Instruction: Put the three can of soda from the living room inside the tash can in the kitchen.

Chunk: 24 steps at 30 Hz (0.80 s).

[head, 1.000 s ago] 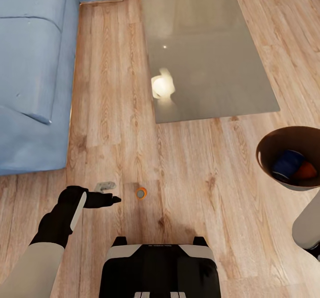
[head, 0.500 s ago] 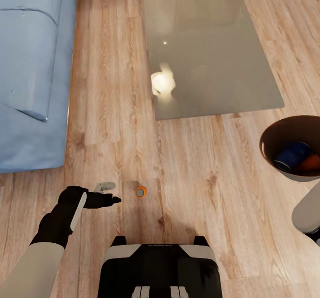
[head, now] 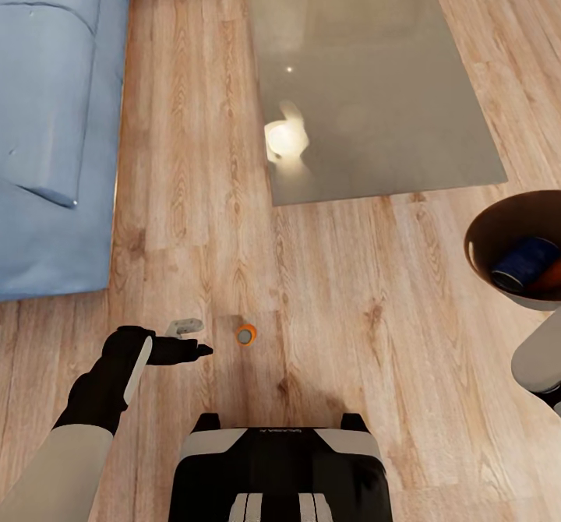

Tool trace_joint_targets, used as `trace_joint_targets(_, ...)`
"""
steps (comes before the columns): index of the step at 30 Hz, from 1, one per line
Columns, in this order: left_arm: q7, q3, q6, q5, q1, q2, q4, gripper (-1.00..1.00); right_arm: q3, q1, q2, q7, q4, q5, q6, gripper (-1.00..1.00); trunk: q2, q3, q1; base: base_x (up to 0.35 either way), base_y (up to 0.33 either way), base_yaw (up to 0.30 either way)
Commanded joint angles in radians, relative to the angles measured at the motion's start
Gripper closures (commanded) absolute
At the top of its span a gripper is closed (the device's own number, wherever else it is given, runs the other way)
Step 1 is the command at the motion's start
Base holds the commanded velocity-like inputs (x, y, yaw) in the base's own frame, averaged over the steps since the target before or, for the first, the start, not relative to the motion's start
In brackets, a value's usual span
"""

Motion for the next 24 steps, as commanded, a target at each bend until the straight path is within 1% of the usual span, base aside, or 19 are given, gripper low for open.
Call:
trace_joint_targets(1, 0.000, 0.000, 0.000, 0.000, 0.000, 0.000, 0.000, -1.00, 0.000, 0.000, -0.001, 0.004, 0.000, 0.003, 0.005, 1.00, -0.007, -0.004, 0.004, 0.000, 0.000, 0.000)
trace_joint_targets(7, 0.000, -0.001, 0.000, 0.000, 0.001, -0.009, -0.001, -1.00, 0.000, -0.001, -0.004, 0.004, -0.001, 0.003, 0.005, 1.00, -0.049, -0.028, 0.027, 0.000, 0.000, 0.000)
trace_joint_targets(12, 0.000, -0.006, 0.000, 0.002, 0.003, -0.011, -0.013, -1.00, -0.001, 0.000, -0.005, 0.004, -0.001, 0.003, 0.005, 1.00, -0.049, -0.032, 0.027, 0.000, 0.000, 0.000)
trace_joint_targets(13, 0.007, -0.016, 0.000, 0.001, 0.002, -0.012, -0.017, -1.00, -0.001, 0.000, -0.005, 0.004, 0.000, 0.003, 0.005, 1.00, -0.049, -0.032, 0.027, 0.000, 0.000, 0.000)
trace_joint_targets(14, 0.021, -0.036, 0.000, 0.001, -0.001, -0.016, -0.020, -1.00, -0.002, 0.000, -0.005, 0.004, 0.000, 0.003, 0.005, 1.00, -0.049, -0.033, 0.027, 0.000, 0.000, 0.000)
trace_joint_targets(15, 0.033, -0.066, 0.000, 0.000, -0.012, -0.024, -0.023, -1.00, -0.002, 0.000, -0.005, 0.004, 0.000, 0.003, 0.005, 1.00, -0.049, -0.033, 0.027, 0.000, 0.000, 0.000)
trace_joint_targets(16, 0.038, -0.080, 0.000, 0.000, -0.027, -0.028, -0.024, -1.00, -0.002, 0.000, -0.005, 0.004, 0.000, 0.003, 0.005, 1.00, -0.049, -0.034, 0.027, 0.000, 0.000, 0.000)
trace_joint_targets(17, 0.045, -0.105, 0.000, 0.000, -0.076, -0.034, -0.016, -1.00, -0.002, 0.000, -0.006, 0.004, 0.000, 0.003, 0.005, 1.00, -0.049, -0.034, 0.027, 0.000, 0.000, 0.000)
trace_joint_targets(18, 0.049, -0.122, 0.000, 0.000, -0.136, -0.038, 0.013, -1.00, -0.003, 0.000, -0.006, 0.004, 0.000, 0.003, 0.005, 1.00, -0.049, -0.034, 0.027, 0.000, 0.000, 0.000)
trace_joint_targets(20, 0.051, -0.131, 0.000, 0.000, -0.201, -0.042, 0.072, -1.00, -0.002, 0.000, -0.006, 0.004, 0.000, 0.003, 0.005, 1.00, -0.049, -0.034, 0.027, 0.000, 0.000, 0.000)
trace_joint_targets(21, 0.053, -0.138, 0.000, 0.000, -0.274, -0.049, 0.149, -1.00, -0.002, 0.000, -0.006, 0.004, 0.000, 0.003, 0.004, 1.00, -0.049, -0.034, 0.027, 0.000, 0.000, 0.000)
trace_joint_targets(22, 0.053, -0.140, 0.000, 0.000, -0.313, -0.052, 0.191, -1.00, -0.002, 0.000, -0.006, 0.004, 0.000, 0.003, 0.004, 1.00, -0.049, -0.034, 0.027, 0.000, 0.000, 0.000)
trace_joint_targets(23, 0.054, -0.143, 0.000, 0.000, -0.388, -0.059, 0.281, -1.00, -0.002, 0.001, -0.006, 0.004, 0.000, 0.003, 0.004, 1.00, -0.049, -0.034, 0.027, 0.000, 0.000, 0.000)
trace_joint_targets(24, 0.054, -0.144, 0.000, 0.000, -0.422, -0.063, 0.326, -1.00, -0.002, 0.001, -0.005, 0.004, 0.000, 0.003, 0.004, 1.00, -0.049, -0.034, 0.027, 0.000, 0.000, 0.000)
